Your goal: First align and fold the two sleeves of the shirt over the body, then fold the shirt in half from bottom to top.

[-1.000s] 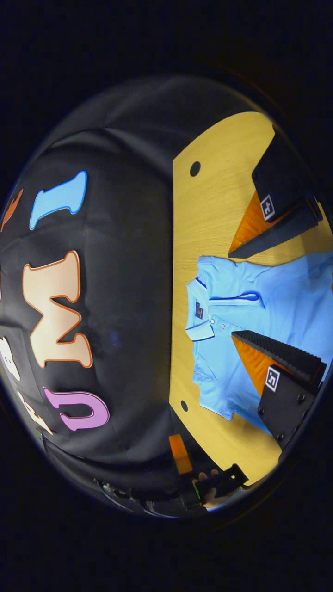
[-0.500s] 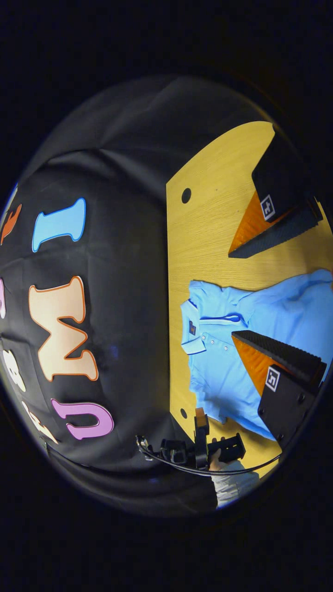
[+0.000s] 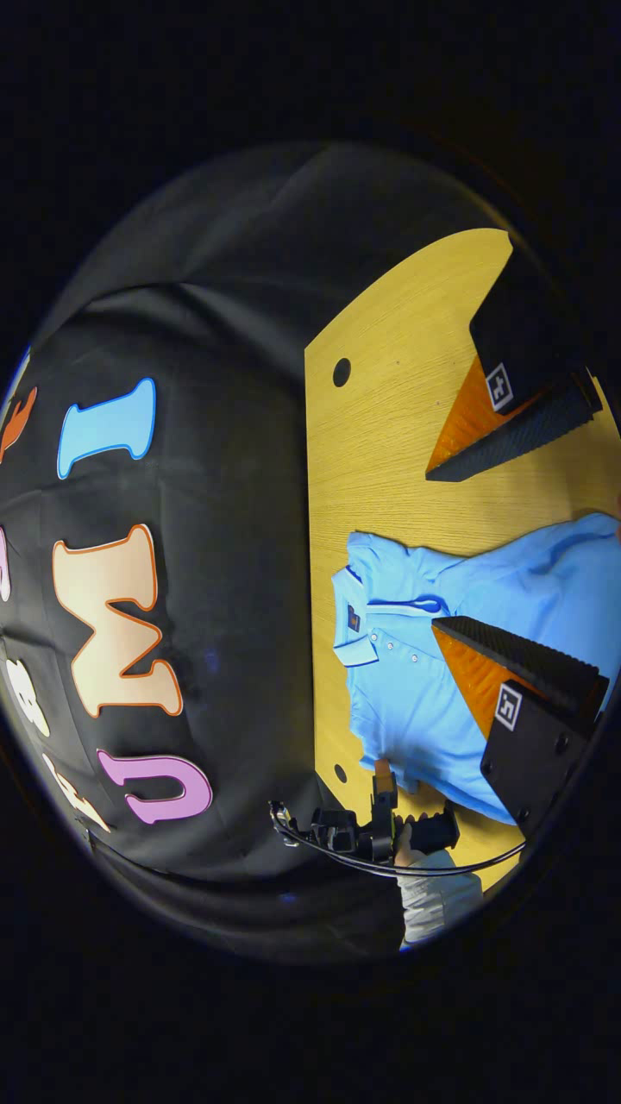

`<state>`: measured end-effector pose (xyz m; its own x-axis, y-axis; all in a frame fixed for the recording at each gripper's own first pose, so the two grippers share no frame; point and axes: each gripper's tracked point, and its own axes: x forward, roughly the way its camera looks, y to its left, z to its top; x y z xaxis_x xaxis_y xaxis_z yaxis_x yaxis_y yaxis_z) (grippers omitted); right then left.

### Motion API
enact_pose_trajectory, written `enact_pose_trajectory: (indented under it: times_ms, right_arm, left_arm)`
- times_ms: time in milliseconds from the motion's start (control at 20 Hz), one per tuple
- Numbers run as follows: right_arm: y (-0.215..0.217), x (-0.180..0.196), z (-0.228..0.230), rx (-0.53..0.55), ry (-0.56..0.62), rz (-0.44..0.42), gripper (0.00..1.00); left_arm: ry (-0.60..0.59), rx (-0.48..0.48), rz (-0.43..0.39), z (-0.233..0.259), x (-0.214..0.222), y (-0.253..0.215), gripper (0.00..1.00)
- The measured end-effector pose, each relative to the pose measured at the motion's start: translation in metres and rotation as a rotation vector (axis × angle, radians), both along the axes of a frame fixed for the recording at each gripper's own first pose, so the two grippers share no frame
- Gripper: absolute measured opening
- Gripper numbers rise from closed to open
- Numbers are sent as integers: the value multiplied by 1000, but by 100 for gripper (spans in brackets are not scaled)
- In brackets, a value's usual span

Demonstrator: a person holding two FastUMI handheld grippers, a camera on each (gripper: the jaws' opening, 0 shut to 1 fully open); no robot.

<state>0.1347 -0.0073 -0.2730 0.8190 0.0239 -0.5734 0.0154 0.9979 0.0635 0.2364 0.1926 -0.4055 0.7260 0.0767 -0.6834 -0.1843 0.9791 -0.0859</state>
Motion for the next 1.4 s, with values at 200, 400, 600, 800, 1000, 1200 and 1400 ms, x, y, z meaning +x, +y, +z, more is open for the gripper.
enact_pose_trajectory:
  times_ms: [200,400,600,800,1000,1200,1400]
  right_arm:
    - [-10,-1,1,7,-3,-17,94]
    - [-19,-3,11,4,-27,-23,98]
    - [-20,-7,13,11,-32,-23,94]
    - [-14,-11,9,36,-26,-19,98]
    - [-13,-10,5,25,-25,-22,94]
    - [-17,-7,3,26,-27,-54,94]
    - [-19,-8,7,24,-51,-81,98]
  left_arm:
    - [-29,-5,24,2,6,-7,1]
    - [-39,6,-25,26,9,-33,0]
    - [-100,-21,-118,63,14,-84,0]
    - [-109,-4,-228,72,10,-142,0]
    - [-81,33,-282,52,8,-175,1]
    - [-59,-5,-329,38,3,-195,27]
    - [-97,7,-295,60,-8,-177,96]
